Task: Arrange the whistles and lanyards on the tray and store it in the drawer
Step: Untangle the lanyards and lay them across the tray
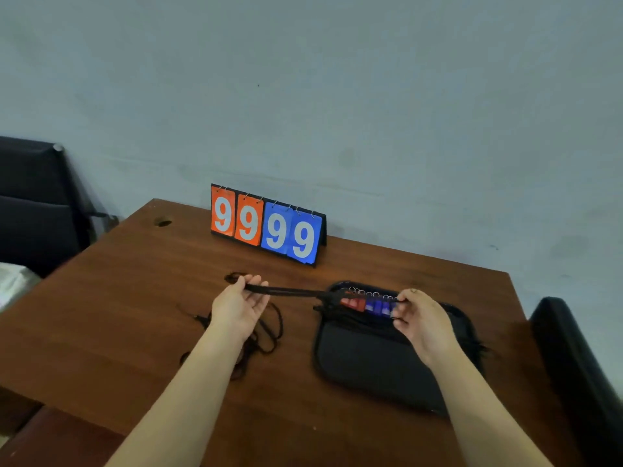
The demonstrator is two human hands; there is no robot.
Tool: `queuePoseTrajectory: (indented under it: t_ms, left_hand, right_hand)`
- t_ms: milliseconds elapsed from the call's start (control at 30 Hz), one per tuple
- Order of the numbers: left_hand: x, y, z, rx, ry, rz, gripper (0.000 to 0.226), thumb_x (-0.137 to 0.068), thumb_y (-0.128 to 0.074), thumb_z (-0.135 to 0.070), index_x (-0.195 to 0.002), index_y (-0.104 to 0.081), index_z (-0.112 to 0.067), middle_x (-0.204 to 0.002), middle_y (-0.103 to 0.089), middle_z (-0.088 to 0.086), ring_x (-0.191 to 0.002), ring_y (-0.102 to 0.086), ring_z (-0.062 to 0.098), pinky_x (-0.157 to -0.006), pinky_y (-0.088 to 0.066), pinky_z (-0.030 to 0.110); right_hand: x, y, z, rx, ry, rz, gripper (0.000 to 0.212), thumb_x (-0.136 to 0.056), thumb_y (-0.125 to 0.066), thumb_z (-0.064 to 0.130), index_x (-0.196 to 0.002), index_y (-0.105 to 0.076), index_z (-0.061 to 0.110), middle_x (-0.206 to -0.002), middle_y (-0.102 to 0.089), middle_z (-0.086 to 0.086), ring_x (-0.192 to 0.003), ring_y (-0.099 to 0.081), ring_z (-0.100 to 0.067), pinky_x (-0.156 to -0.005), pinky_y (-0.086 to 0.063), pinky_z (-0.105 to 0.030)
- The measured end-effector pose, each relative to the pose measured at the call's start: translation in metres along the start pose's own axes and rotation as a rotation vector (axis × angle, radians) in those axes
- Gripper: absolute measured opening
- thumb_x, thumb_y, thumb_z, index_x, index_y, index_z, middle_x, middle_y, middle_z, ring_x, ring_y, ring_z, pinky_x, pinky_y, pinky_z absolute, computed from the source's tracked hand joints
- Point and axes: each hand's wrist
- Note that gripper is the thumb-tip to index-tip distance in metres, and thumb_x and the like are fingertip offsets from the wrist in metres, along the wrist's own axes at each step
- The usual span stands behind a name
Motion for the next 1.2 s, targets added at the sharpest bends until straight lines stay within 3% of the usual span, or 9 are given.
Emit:
queuePoseTrajectory:
  t_ms: [233, 367, 500, 600, 733, 800, 900, 1067, 1200]
  left_hand:
    - [-0.012, -0.003, 0.014, -0.295, -0.209, -0.012, 0.024, -0.102, -0.044, -0.023, -0.111, -0.061, -0.01, -0.103, -0.068, 0.008, -0.092, -0.066, 0.021, -0.074, -0.053, 0.035]
    - [-0.021, -0.003, 0.027, -0.638, -0.283, -0.016, 0.028, -0.101, -0.045, -0.03, -0.106, -0.067, -0.013, -0.081, -0.056, 0.003, -0.072, -0.054, 0.014, -0.064, -0.05, 0.028]
    - [-0.03, -0.007, 0.05, -0.706, -0.257, 0.029, 0.02, -0.099, -0.05, -0.016, -0.102, -0.066, -0.003, -0.072, -0.05, 0.006, -0.065, -0.049, 0.013, -0.063, -0.051, 0.028]
    - [-0.037, -0.009, 0.067, -0.775, -0.269, 0.027, 0.015, -0.096, -0.055, -0.01, -0.104, -0.063, 0.001, -0.08, -0.055, 0.01, -0.07, -0.054, 0.016, -0.064, -0.054, 0.03]
    - [-0.053, -0.007, 0.09, -0.856, -0.257, -0.02, 0.017, -0.089, -0.067, -0.01, -0.101, -0.063, 0.001, -0.086, -0.064, 0.012, -0.074, -0.063, 0.021, -0.064, -0.056, 0.032]
    - [-0.062, -0.005, 0.1, -0.951, -0.276, -0.043, 0.017, -0.088, -0.068, -0.018, -0.093, -0.062, -0.002, -0.078, -0.066, 0.011, -0.066, -0.061, 0.022, -0.065, -0.055, 0.036]
    - [-0.074, -0.003, 0.114, -1.153, -0.276, -0.064, 0.03, -0.094, -0.061, -0.028, -0.077, -0.062, -0.003, -0.057, -0.054, 0.008, -0.049, -0.046, 0.022, -0.054, -0.039, 0.032]
    - [-0.093, -0.004, 0.14, -1.087, -0.174, -0.06, 0.015, -0.095, -0.057, -0.01, -0.103, -0.065, -0.001, -0.085, -0.065, 0.014, -0.074, -0.058, 0.024, -0.066, -0.05, 0.036]
    - [-0.104, -0.007, 0.148, -1.097, -0.197, -0.114, 0.017, -0.093, -0.06, -0.006, -0.106, -0.066, 0.002, -0.093, -0.066, 0.015, -0.082, -0.062, 0.026, -0.075, -0.054, 0.04]
  right_hand:
    - [-0.003, 0.061, 0.013, -0.044, 0.075, -0.251, 0.018, -0.1, -0.05, 0.017, -0.095, -0.067, 0.011, -0.075, -0.056, -0.001, -0.07, -0.053, -0.013, -0.07, -0.046, -0.028]
    - [-0.006, 0.096, 0.013, 0.028, 0.126, -0.293, 0.018, -0.099, -0.052, 0.015, -0.102, -0.069, 0.011, -0.089, -0.061, -0.006, -0.081, -0.059, -0.014, -0.075, -0.051, -0.029]
    - [-0.013, 0.128, 0.006, 0.064, 0.101, -0.408, 0.015, -0.097, -0.056, 0.016, -0.104, -0.068, 0.011, -0.101, -0.068, -0.009, -0.093, -0.066, -0.019, -0.078, -0.055, -0.032]
    - [-0.014, 0.149, -0.003, 0.122, 0.082, -0.461, 0.017, -0.095, -0.059, 0.01, -0.109, -0.067, 0.01, -0.101, -0.07, -0.008, -0.094, -0.068, -0.02, -0.075, -0.056, -0.031]
    - [-0.014, 0.176, -0.013, 0.196, 0.038, -0.501, 0.012, -0.092, -0.062, 0.003, -0.1, -0.068, 0.01, -0.098, -0.07, -0.012, -0.092, -0.069, -0.022, -0.07, -0.055, -0.029]
    - [-0.016, 0.188, -0.018, 0.238, 0.021, -0.519, 0.009, -0.09, -0.065, 0.005, -0.095, -0.069, 0.011, -0.096, -0.07, -0.012, -0.09, -0.069, -0.023, -0.067, -0.055, -0.029]
    - [-0.021, 0.204, -0.029, 0.298, -0.017, -0.551, 0.008, -0.09, -0.066, 0.008, -0.096, -0.069, 0.01, -0.095, -0.07, -0.011, -0.087, -0.068, -0.022, -0.065, -0.054, -0.027]
    - [-0.035, 0.224, -0.049, 0.333, -0.099, -0.569, 0.008, -0.09, -0.065, 0.006, -0.096, -0.068, 0.011, -0.097, -0.069, -0.012, -0.088, -0.068, -0.023, -0.068, -0.056, -0.031]
    - [-0.05, 0.23, -0.057, 0.356, -0.169, -0.574, 0.008, -0.091, -0.065, 0.006, -0.097, -0.069, 0.009, -0.097, -0.07, -0.012, -0.088, -0.068, -0.022, -0.066, -0.056, -0.029]
Point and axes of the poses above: each hand's wrist, its own x-axis away from the middle knuckle, its own y-axis out of the back of the hand, z = x × y
